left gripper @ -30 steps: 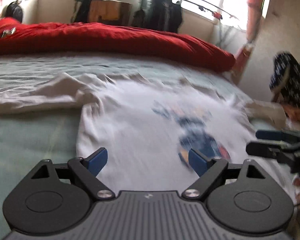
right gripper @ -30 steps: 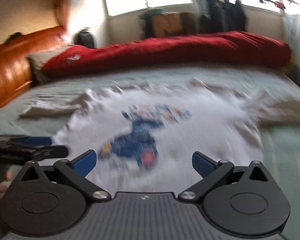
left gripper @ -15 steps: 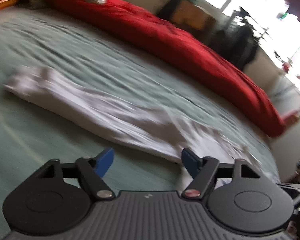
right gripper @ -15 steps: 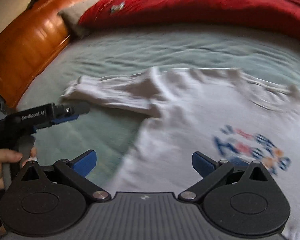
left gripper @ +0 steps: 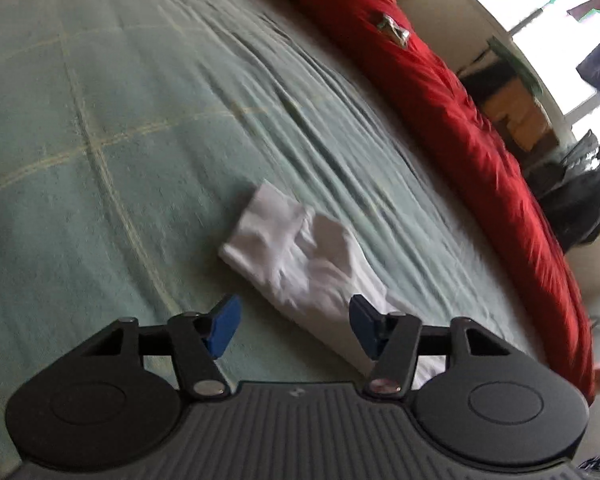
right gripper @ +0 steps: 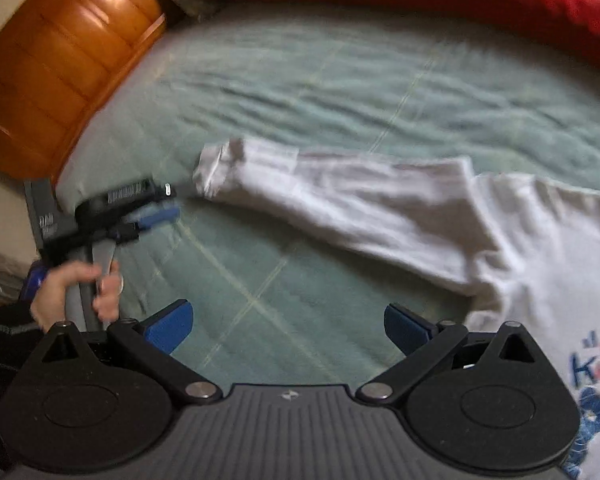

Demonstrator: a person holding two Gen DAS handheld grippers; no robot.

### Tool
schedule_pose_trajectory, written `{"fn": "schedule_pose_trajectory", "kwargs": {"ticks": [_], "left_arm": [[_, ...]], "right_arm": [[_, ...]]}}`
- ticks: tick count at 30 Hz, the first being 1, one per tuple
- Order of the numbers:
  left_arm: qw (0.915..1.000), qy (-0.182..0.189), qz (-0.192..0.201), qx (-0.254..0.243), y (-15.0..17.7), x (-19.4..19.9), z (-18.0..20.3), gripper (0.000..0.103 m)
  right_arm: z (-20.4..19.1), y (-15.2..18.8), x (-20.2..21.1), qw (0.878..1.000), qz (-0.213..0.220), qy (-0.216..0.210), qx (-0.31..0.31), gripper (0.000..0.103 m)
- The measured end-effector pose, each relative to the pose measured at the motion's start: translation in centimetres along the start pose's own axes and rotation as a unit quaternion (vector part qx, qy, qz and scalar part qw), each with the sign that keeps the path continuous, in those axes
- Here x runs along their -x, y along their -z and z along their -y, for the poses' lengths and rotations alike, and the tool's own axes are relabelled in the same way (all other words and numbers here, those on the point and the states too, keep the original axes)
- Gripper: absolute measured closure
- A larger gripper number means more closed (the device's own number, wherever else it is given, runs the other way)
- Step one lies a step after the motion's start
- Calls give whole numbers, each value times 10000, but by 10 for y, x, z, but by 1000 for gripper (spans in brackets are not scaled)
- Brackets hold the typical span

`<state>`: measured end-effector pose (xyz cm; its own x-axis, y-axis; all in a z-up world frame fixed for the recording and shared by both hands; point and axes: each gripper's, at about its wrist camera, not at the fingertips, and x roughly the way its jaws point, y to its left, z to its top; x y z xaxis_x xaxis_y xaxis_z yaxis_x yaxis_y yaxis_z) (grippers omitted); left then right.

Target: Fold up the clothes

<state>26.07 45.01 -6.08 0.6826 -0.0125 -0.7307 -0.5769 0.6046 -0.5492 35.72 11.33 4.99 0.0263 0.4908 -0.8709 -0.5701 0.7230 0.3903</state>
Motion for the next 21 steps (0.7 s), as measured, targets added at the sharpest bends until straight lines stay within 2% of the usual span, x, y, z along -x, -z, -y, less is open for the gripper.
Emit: {"fn": "schedule_pose_trajectory", "kwargs": {"ticks": [2, 5, 8, 11, 16, 21], "left_arm": [[9998, 69, 100, 146, -3, -9, -9, 44], [9965, 295, 99, 782, 2, -30, -29, 49], [9895, 590, 217, 1303, 14, -45, -46, 49], [9813, 905, 536, 1614, 18, -55, -60, 50], [9741, 1354, 914, 1562, 13, -75, -61, 48], [9739, 1628, 872, 1322, 22, -77, -51, 48]], "right_arm": [[-6, -1, -13, 9998, -128, 32, 144, 0], [-4, 2, -29, 9997, -182, -124, 112, 0], [9, 9, -45, 9991, -250, -326, -132, 0], [22, 18, -60, 9984, -354, -338, -285, 0], [46, 35, -69, 9963, -280, -367, -722, 0], [56, 50, -69, 9945, -251, -310, -964, 0]]}}
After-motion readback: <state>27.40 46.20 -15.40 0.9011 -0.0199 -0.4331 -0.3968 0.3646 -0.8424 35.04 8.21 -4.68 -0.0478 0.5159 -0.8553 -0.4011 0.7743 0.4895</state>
